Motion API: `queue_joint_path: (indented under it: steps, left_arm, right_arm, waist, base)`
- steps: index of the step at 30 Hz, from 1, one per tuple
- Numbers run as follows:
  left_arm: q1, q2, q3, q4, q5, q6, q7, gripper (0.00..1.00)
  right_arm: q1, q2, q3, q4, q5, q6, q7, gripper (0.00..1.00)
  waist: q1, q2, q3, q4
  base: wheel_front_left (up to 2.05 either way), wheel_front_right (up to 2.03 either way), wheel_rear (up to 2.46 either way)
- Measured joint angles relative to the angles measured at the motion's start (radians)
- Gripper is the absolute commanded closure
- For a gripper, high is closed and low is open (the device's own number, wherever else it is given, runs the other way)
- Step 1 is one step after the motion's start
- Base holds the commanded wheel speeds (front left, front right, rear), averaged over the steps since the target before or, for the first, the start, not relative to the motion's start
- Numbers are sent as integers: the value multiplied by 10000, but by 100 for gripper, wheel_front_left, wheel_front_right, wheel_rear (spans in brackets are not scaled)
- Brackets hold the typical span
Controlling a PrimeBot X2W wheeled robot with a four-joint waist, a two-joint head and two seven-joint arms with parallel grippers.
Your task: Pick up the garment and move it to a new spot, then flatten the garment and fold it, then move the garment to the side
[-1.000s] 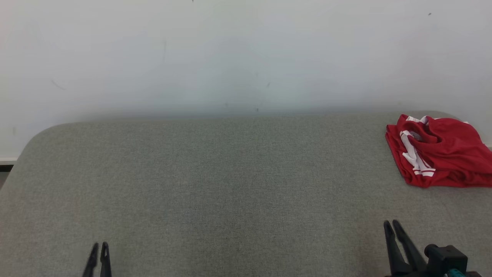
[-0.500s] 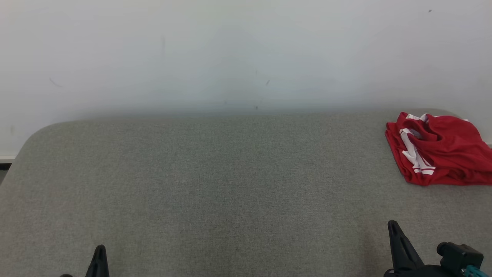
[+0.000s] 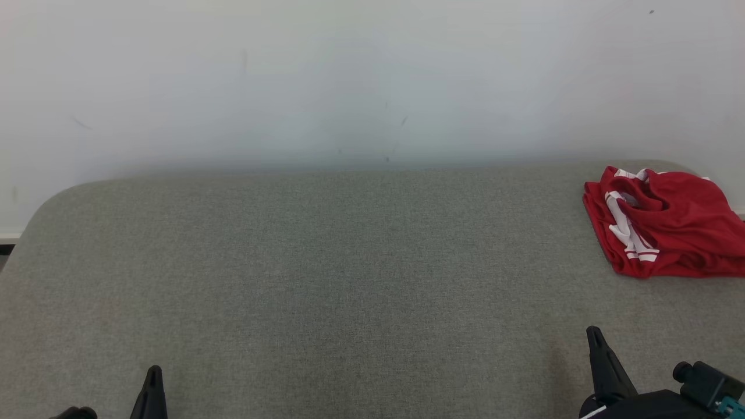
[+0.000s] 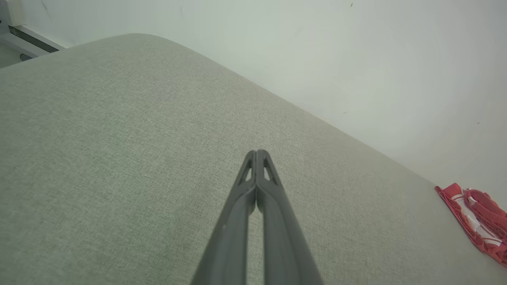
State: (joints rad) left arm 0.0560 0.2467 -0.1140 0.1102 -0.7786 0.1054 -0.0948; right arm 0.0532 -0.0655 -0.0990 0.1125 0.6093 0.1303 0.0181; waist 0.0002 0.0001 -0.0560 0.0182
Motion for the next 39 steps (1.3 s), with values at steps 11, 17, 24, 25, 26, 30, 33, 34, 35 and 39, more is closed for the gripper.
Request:
queue_joint_path:
  steps: [11,17,24,25,26,30,33,34,35,39]
  left_arm:
    - [-214,-263,290,196,-1285,-351,265,100]
    - [-372,-408,464,303,-2006,-535,424,100]
    - [-479,-569,642,420,-2759,-732,602,100]
    - [-505,-591,665,439,-2846,-788,614,100]
    - [-540,-616,690,453,-2922,-802,623,100]
    - [-598,-702,802,512,-3358,-897,717,100]
    - [-640,-775,869,566,-3616,-980,792,100]
    - [-662,-803,895,585,-3747,-986,813,100]
    - [-683,-821,915,600,-3875,-1062,836,100]
    - [-780,-888,1009,648,-4178,-1154,924,100]
  right_arm:
    - [-244,19,-23,201,1499,0,142,100]
    - [-366,31,-33,311,2299,0,219,100]
    - [-532,44,-46,418,3227,0,309,100]
    - [-543,46,-50,439,3348,0,318,100]
    - [-553,48,-48,456,3455,0,337,100]
    - [-626,54,-56,525,3948,0,359,100]
    - [-696,61,-63,573,4261,0,422,100]
    - [-719,61,-63,585,4403,0,431,100]
    - [-740,63,-61,598,4521,0,433,100]
    - [-771,71,-73,658,4936,0,451,100]
  waist:
    - [0,0,61,-18]
    - [0,0,98,-30]
    - [0,0,141,-43]
    - [0,0,147,-44]
    - [0,0,153,-46]
    - [0,0,177,-54]
    - [0,-1,196,-60]
    - [0,0,202,-61]
    - [0,0,208,-63]
    - [0,0,232,-71]
  base:
    - [0,0,0]
    - [0,0,0]
    - [0,0,0]
    - [0,0,0]
    - [0,0,0]
    - [0,0,0]
    - [0,0,0]
    - [0,0,0]
    - [0,0,0]
    - [0,0,0]
